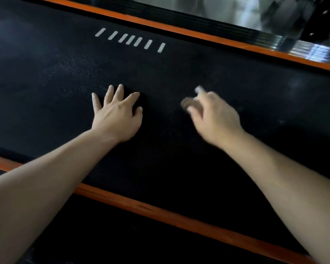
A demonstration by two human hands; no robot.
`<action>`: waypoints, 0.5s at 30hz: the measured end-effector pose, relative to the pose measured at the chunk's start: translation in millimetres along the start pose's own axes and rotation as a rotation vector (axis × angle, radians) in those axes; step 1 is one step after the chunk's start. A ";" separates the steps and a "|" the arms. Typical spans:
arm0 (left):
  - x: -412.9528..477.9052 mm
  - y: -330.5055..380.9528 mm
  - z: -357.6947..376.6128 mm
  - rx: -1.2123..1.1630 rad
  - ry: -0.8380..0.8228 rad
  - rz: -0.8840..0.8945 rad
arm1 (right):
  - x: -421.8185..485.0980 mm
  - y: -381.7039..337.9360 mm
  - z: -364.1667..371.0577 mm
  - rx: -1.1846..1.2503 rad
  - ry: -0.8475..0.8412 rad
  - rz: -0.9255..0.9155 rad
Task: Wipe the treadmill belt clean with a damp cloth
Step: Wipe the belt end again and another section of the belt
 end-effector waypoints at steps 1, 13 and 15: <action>-1.0 6.4 0.9 -0.010 -0.003 0.001 | 1.8 11.3 1.6 -0.010 0.003 0.077; 14.3 80.6 27.9 -0.069 -0.075 0.081 | 27.5 83.4 -8.8 -0.052 0.050 0.176; 12.4 81.0 31.3 -0.032 -0.054 0.099 | 25.0 71.4 -6.7 -0.056 0.068 0.154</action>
Point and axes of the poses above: each hand's wrist, its own x-axis towards the middle knuckle, its own z-axis out of the palm, y = z × x, the point moved 10 cm from there along x, towards the middle knuckle, and after that the axes turned 9 degrees about -z, right-handed, at the moved point
